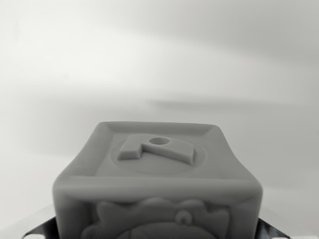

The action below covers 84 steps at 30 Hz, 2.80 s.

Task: Destack cube

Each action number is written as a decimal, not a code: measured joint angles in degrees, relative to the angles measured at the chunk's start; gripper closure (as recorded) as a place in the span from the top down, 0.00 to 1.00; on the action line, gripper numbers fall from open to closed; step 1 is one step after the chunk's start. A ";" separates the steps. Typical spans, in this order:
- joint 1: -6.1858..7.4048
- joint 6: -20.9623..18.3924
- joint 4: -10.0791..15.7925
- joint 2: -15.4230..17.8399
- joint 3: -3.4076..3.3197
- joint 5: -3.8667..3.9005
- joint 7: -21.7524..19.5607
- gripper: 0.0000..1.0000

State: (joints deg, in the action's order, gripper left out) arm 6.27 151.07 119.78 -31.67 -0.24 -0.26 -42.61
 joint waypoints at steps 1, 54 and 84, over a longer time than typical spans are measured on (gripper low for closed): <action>0.00 0.28 -0.08 -0.33 0.00 0.00 0.00 0.00; 0.00 3.75 -1.67 -5.26 0.00 -0.02 0.00 1.00; 0.00 -0.31 -0.08 0.61 0.00 -0.02 0.00 1.00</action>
State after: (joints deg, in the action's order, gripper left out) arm 6.27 150.75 119.70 -31.06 -0.24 -0.28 -42.60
